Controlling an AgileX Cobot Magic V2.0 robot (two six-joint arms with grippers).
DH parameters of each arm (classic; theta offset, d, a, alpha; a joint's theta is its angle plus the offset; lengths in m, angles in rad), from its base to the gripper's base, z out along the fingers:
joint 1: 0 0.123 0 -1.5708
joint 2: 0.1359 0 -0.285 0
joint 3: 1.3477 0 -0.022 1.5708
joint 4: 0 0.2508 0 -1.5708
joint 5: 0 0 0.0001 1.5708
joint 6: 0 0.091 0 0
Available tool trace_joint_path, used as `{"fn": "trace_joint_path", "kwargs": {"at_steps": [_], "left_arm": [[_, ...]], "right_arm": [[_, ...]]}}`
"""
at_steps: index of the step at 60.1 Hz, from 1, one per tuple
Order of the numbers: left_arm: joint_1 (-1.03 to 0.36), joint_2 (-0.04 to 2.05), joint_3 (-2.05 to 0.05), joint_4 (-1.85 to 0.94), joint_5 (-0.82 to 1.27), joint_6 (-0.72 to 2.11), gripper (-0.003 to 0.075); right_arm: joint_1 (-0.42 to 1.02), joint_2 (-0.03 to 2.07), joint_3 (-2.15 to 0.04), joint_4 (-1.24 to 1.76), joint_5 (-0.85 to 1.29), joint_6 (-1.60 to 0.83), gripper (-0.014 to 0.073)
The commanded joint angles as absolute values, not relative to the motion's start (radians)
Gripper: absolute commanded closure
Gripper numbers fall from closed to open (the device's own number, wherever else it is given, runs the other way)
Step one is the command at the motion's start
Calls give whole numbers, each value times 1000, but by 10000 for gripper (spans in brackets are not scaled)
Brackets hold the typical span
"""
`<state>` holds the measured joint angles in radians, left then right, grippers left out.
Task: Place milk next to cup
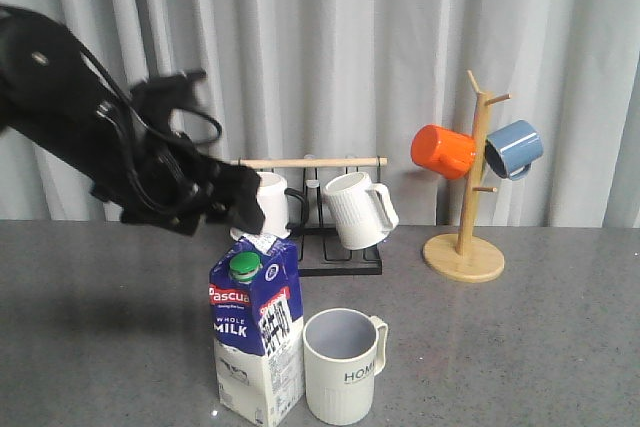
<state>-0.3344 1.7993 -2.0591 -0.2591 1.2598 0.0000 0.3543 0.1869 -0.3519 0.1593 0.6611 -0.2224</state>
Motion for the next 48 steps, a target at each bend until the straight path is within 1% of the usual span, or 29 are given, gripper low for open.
{"fn": "trace_joint_path", "kwargs": {"at_steps": [1, 7, 8, 11, 12, 15, 20, 24, 27, 48], "left_arm": [[-341, 1676, -2087, -286, 1249, -16, 197], [-341, 1602, -2087, -276, 1249, 12, 262], [-341, 1586, -2087, -271, 1249, 16, 290], [-341, 1560, -2087, -261, 1249, 27, 332], [-341, 1539, -2087, -256, 1249, 35, 368], [-341, 1508, -2087, -249, 1249, 38, 428], [-341, 1446, -2087, -224, 1249, 46, 571], [-341, 1405, -2087, -198, 1249, 54, 677], [-341, 1383, -2087, -180, 1249, 55, 730], [-341, 1250, -2087, -121, 1248, 53, 728]], "right_arm": [[351, 198, -379, 132, 520, -168, 599], [351, 209, -379, 34, 453, -38, 599], [351, 212, -379, 13, 448, -16, 599], [351, 230, -379, -80, 441, 61, 599], [351, 237, -379, -103, 441, 83, 599], [351, 263, -379, -184, 443, 174, 599], [351, 314, -379, -290, 427, 296, 599], [351, 344, -379, -346, 398, 341, 599], [351, 360, -379, -370, 381, 343, 599], [351, 371, -379, -365, 388, 342, 599]]}}
